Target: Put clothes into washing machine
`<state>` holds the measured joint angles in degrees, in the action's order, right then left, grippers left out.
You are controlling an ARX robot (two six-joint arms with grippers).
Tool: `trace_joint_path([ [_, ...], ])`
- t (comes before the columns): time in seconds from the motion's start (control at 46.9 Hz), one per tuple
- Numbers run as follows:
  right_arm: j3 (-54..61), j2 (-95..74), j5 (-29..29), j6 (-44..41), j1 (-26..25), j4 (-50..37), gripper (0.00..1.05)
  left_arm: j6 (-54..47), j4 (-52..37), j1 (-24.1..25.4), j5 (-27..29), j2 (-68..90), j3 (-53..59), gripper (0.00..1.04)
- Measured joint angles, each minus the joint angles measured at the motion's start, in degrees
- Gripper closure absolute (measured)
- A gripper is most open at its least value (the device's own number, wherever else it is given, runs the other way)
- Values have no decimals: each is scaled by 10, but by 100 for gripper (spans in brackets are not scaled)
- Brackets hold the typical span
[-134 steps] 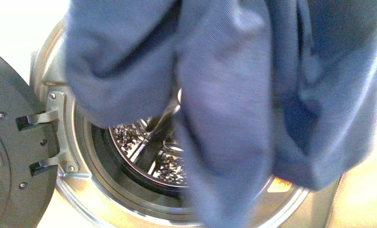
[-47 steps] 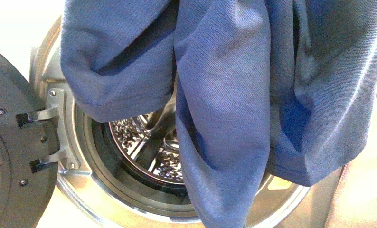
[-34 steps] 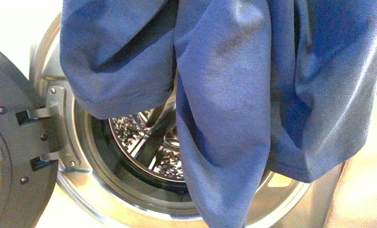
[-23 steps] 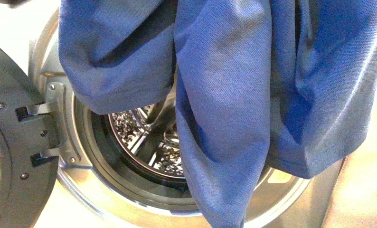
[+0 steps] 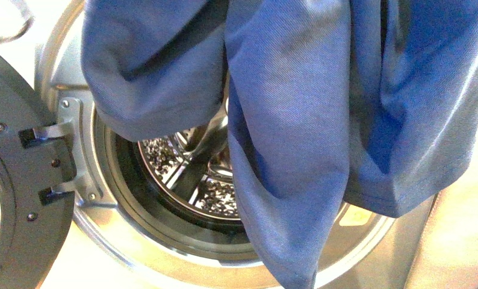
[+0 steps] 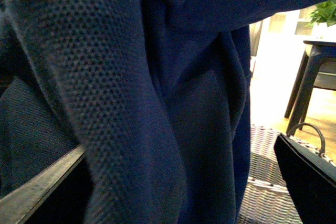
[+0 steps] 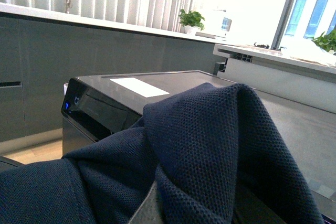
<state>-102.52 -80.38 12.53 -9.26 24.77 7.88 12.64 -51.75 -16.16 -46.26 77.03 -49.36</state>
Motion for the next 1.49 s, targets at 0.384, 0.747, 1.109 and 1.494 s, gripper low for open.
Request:
trace_joint_path([
  [0.384,0,0,-1,0,0,0,96,-79,88,-81,152,63,-69,7],
  [0.747,0,0,-2,0,0,0,96,-61,15,-164,155,71,-84,7],
  [1.109,0,0,-2,0,0,0,96,-94,70,-215,281,118,-151,7],
  [1.494,0,0,-3,0,0,0,85,-62,107,-221,429,148,-202,7],
])
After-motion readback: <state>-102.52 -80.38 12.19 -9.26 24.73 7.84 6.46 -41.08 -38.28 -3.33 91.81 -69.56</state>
